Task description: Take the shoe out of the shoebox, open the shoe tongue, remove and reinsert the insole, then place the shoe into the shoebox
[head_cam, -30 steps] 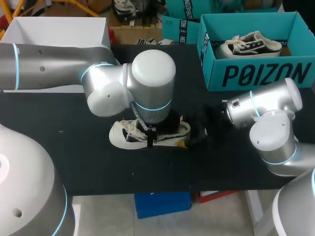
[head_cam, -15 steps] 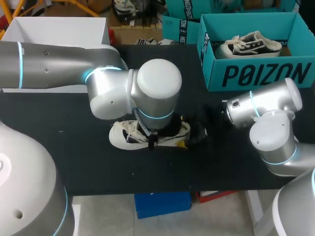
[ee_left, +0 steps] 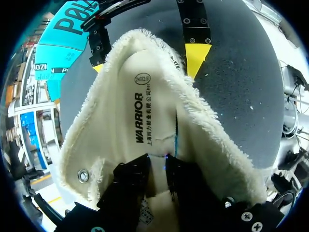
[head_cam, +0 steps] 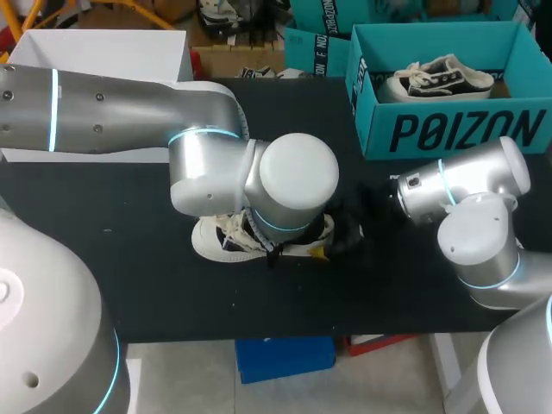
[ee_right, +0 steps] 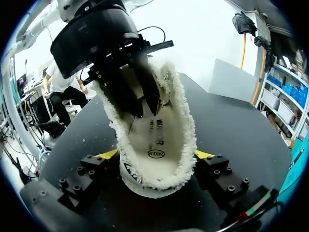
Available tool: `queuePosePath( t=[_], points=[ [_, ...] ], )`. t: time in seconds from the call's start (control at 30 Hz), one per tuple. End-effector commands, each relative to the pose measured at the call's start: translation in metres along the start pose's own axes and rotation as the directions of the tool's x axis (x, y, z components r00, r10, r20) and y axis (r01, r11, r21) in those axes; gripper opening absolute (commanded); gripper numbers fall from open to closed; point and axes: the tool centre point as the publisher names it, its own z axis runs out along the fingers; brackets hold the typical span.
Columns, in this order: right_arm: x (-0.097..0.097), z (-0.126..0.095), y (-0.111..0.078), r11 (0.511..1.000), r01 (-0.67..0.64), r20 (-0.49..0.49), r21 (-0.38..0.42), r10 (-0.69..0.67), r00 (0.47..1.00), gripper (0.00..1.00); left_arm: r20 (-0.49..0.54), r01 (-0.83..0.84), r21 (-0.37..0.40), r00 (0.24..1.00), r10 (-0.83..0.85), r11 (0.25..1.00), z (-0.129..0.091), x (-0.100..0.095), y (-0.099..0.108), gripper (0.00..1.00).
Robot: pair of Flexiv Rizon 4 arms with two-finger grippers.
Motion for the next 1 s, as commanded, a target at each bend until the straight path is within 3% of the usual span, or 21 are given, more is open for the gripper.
queuePosePath(
  t=[0.03, 0.33, 0.63, 0.73, 0.8, 1.0],
  points=[
    [0.0, 0.003, -0.003, 1.0, -0.002, 0.0, 0.001, 0.002, 1.0, 0.0, 0.049, 0.017, -0.015, 0.999, -0.016, 1.0, 0.084, 0.004, -0.009, 0.26],
    [0.0, 0.003, -0.003, 1.0, -0.002, 0.0, 0.001, 0.002, 1.0, 0.0, 0.129, 0.088, -0.01, 0.988, -0.086, 0.996, 0.102, -0.022, -0.007, 0.3],
    [0.0, 0.003, -0.003, 1.0, -0.002, 0.0, 0.001, 0.002, 1.0, 0.0, 0.189, 0.122, -0.001, 0.975, -0.12, 0.992, 0.107, -0.038, -0.005, 0.27],
    [0.0, 0.003, -0.003, 1.0, -0.002, 0.0, 0.001, 0.002, 1.0, 0.0, 0.183, 0.118, -0.004, 0.976, -0.115, 0.993, 0.112, -0.038, -0.006, 0.23],
    [0.0, 0.003, -0.003, 1.0, -0.002, 0.0, 0.001, 0.002, 1.0, 0.0, 0.179, 0.114, -0.004, 0.978, -0.111, 0.994, 0.114, -0.037, -0.006, 0.0],
    [0.0, 0.003, -0.003, 1.0, -0.002, 0.0, 0.001, 0.002, 1.0, 0.0, 0.13, 0.109, 0.017, 0.985, -0.111, 0.994, 0.112, -0.033, -0.005, 0.0]
  ],
)
